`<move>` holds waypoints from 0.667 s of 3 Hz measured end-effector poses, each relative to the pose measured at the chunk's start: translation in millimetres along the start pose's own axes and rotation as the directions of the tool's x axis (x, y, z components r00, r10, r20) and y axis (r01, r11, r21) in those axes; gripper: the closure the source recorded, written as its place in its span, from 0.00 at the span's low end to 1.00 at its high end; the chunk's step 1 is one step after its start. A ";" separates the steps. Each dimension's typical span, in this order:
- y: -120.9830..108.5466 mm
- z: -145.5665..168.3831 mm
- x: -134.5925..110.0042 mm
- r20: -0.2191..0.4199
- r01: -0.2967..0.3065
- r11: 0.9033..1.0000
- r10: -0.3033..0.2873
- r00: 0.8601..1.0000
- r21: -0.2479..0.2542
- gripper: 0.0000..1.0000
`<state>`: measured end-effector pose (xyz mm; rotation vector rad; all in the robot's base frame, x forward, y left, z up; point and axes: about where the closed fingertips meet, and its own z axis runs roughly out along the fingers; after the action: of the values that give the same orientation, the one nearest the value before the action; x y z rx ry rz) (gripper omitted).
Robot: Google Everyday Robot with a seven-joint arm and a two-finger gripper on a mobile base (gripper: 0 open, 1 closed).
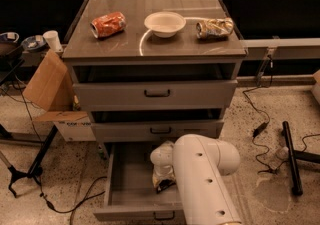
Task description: Pick rxbar chocolate from bottom drawer and place on counter
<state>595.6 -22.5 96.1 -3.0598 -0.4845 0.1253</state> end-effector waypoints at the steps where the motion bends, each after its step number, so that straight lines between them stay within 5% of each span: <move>1: -0.3 -5.2 -0.4 0.000 0.000 1.000 0.000 1.000 0.000 0.88; 2: -1.4 -4.1 0.1 -0.016 -0.003 1.000 0.003 1.000 0.006 1.00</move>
Offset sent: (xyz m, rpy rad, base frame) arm 0.0049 0.0034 0.0070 0.0264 -0.0392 -0.0110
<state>595.5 -21.3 100.2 -3.0532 -0.4783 0.1027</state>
